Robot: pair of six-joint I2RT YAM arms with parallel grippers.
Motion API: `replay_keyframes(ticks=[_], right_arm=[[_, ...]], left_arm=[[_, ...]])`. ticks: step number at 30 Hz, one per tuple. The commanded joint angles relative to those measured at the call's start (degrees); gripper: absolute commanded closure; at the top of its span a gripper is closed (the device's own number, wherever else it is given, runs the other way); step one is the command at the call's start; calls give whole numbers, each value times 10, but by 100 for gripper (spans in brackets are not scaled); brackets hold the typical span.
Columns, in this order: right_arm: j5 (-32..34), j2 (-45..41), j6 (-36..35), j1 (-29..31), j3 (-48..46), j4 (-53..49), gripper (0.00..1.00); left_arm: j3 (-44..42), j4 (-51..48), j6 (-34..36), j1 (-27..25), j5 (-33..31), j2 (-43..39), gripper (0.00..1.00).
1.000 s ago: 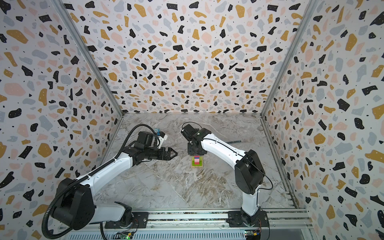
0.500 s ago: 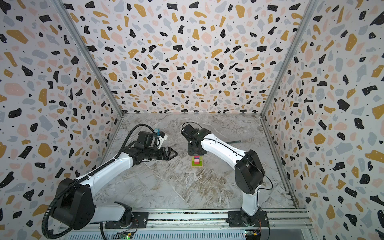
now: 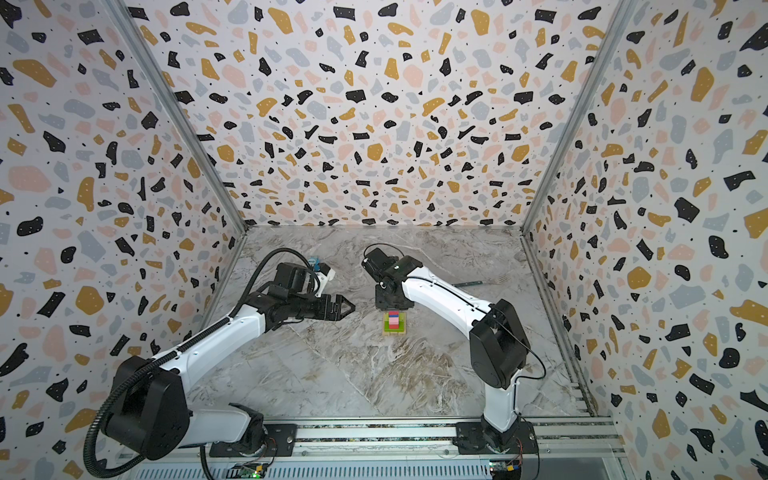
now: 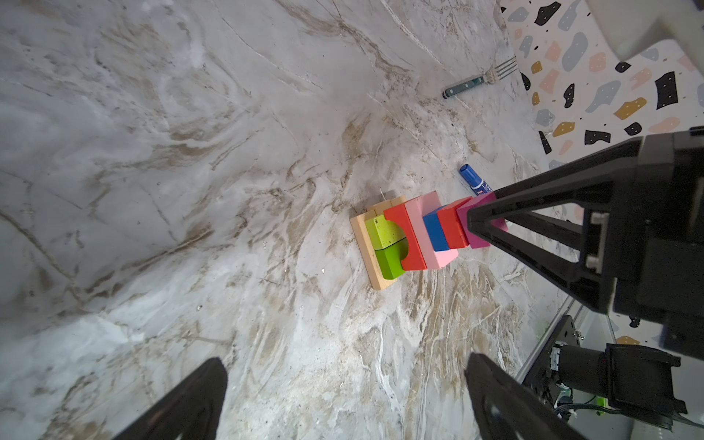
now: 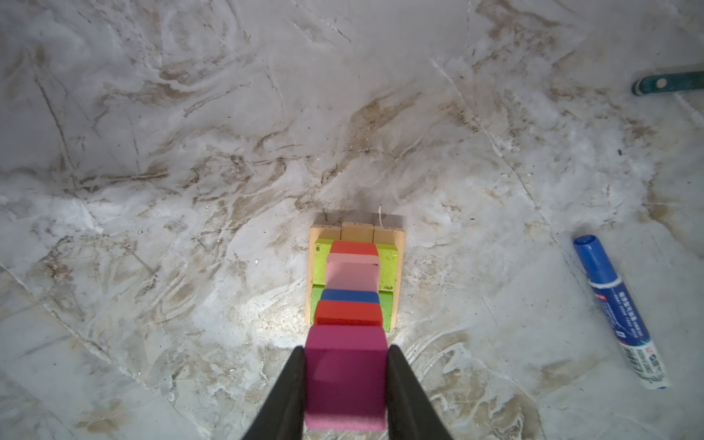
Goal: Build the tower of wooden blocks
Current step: 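Align the held magenta cube above the red cube on the stack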
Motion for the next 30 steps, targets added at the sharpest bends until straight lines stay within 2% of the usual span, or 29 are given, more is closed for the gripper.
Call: replay_keyframes(ticks=[1, 30], right_arm=[[9, -2, 0, 3, 25, -14, 69], [7, -12, 2, 3, 11, -9, 69]], left_arm=[[-6, 14, 0, 3, 6, -7, 1], [-6, 14, 1, 3, 5, -6, 1]])
